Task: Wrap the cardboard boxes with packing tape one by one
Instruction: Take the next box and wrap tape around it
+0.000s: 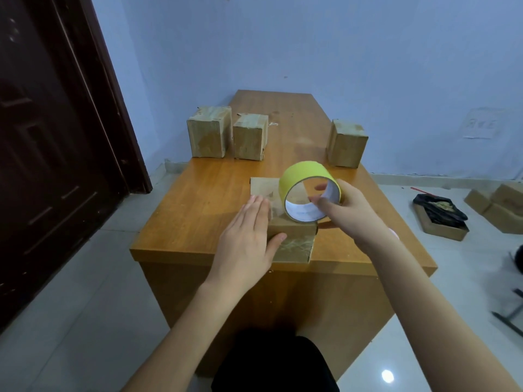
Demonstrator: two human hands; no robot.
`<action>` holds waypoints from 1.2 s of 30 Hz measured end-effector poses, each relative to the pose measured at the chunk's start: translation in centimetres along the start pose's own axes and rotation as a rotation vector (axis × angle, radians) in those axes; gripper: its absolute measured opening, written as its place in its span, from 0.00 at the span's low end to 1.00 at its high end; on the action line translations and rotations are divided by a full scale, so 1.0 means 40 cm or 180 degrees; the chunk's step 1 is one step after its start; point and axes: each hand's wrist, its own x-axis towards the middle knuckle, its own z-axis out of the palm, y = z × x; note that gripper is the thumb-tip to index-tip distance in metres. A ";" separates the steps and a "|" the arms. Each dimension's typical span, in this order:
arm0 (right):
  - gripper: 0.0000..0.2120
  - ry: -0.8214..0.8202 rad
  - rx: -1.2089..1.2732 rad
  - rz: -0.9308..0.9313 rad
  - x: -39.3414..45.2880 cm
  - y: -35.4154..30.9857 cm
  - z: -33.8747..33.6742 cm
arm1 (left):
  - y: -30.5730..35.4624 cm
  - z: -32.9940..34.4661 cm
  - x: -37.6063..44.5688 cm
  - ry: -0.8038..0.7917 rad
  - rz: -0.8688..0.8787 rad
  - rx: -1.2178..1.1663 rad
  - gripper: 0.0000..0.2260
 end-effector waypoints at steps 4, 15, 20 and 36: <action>0.05 -0.0008 -0.0080 -0.0088 0.004 -0.002 0.008 | 0.000 0.003 -0.001 0.0026 -0.0059 -0.0073 0.30; 0.08 -0.0146 0.1001 0.0265 0.001 0.027 -0.062 | 0.003 -0.010 0.003 -0.0030 -0.0019 0.0059 0.30; 0.10 -0.0185 0.0452 0.0364 0.001 0.042 -0.034 | -0.001 -0.010 0.003 -0.0054 0.0016 0.0089 0.29; 0.08 -0.0084 0.2132 0.0849 -0.003 0.093 -0.069 | -0.007 -0.020 0.010 -0.0117 0.0184 0.0082 0.28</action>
